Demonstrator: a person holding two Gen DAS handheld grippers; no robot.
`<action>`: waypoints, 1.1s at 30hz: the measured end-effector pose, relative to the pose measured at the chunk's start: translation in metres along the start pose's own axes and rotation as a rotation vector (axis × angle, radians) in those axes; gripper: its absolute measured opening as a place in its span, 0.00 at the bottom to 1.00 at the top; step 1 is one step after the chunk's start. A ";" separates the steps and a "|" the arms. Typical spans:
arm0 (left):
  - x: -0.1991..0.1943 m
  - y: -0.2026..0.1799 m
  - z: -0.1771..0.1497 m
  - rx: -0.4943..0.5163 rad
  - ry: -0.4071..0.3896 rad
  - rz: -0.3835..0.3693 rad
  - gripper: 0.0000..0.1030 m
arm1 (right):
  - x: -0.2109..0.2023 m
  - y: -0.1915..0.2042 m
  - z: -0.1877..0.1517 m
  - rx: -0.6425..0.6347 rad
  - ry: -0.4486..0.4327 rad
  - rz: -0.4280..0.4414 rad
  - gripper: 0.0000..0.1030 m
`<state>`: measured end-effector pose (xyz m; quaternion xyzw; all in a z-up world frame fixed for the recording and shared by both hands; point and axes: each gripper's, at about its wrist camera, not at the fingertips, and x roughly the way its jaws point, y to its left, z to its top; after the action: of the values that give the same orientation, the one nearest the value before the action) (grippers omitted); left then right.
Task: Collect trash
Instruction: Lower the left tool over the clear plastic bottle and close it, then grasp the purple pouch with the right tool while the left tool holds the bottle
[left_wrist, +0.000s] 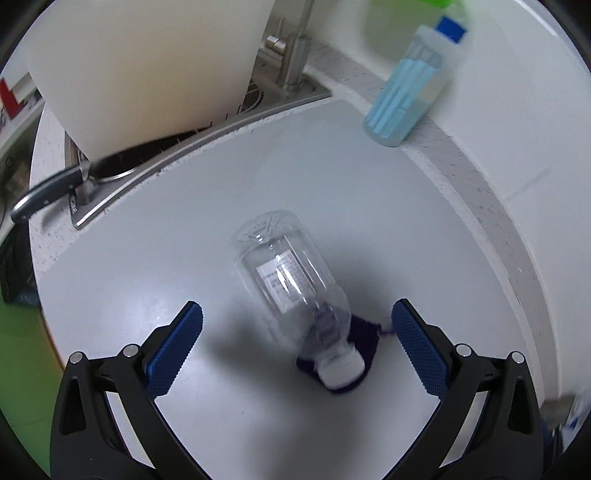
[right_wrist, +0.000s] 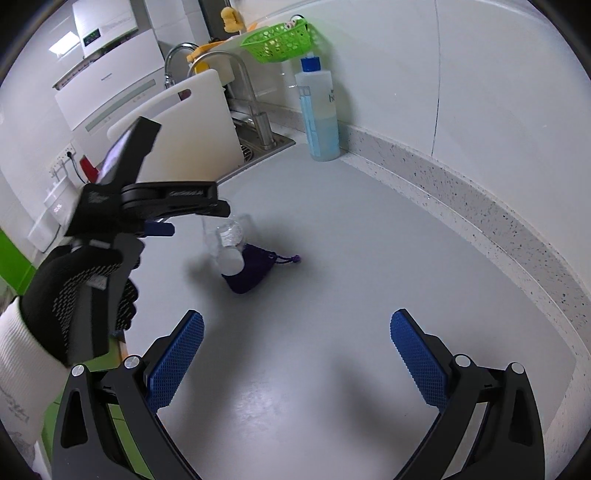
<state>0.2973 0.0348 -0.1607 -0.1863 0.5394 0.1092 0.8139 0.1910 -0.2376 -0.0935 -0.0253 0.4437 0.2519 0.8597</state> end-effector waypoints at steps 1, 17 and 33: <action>0.005 0.000 0.003 -0.015 0.006 0.009 0.97 | 0.001 -0.003 0.000 0.000 0.003 0.001 0.94; 0.052 -0.003 0.007 -0.108 0.070 0.029 0.67 | 0.031 -0.030 0.000 0.033 0.046 0.043 0.94; -0.026 0.037 -0.006 -0.069 -0.061 -0.067 0.63 | 0.059 0.003 0.026 -0.060 0.074 0.040 0.94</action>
<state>0.2684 0.0663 -0.1460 -0.2288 0.5036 0.1061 0.8263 0.2375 -0.2041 -0.1234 -0.0516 0.4680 0.2810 0.8363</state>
